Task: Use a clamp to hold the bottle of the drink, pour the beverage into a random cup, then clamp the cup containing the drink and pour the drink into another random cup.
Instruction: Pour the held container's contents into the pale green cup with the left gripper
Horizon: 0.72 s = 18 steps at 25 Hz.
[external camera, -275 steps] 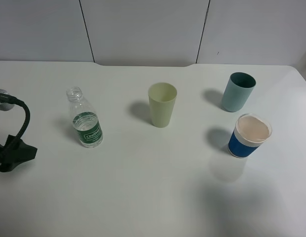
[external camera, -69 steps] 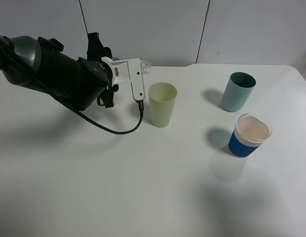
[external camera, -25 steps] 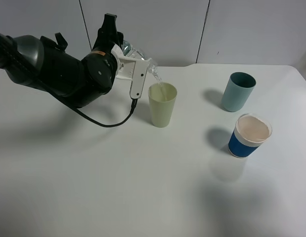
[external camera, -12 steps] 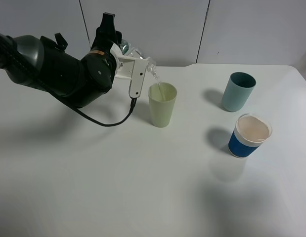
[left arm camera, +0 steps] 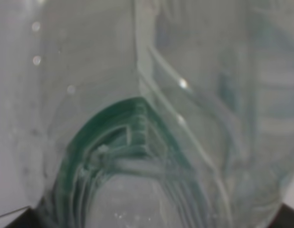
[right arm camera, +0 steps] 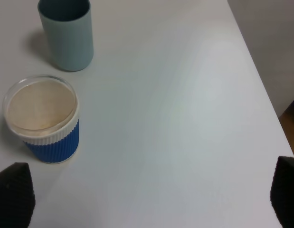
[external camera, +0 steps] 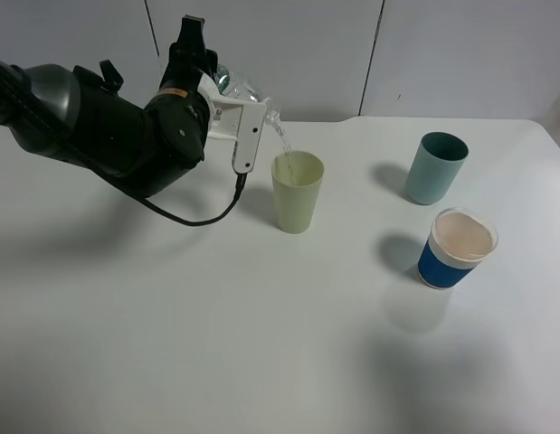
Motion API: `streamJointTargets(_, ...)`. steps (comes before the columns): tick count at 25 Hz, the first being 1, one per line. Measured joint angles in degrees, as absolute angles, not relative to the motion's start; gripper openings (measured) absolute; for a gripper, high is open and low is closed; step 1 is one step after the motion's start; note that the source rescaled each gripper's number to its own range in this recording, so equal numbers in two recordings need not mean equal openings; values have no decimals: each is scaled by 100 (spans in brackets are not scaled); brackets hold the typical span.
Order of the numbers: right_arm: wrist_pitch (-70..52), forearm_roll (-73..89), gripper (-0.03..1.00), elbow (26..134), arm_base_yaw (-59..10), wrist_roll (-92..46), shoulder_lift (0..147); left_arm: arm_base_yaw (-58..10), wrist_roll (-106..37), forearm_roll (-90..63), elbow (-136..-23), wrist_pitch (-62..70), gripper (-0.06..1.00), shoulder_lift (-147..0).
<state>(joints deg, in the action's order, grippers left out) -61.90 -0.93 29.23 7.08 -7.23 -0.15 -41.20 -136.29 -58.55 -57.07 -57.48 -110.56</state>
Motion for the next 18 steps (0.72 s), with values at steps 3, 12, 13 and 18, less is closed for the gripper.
streamJointTargets(3, -6190, -93, 100, 2923, 708, -723, -15, -4114, -13647, -5849, -5707, -5766, 0, -11056)
streamJointTargets(12, -6190, -93, 100, 2923, 708, -723, -15, -4114, -13879, -5663, -5707, -6071, 0, -11056)
streamJointTargets(13, -6190, -93, 100, 2923, 708, -723, -15, -4114, -13879, -5663, -5707, -6071, 0, -11056)
streamJointTargets(18, -6190, -93, 100, 2923, 708, -723, -15, -4114, -13950, -5630, -5707, -6076, 0, -11056)
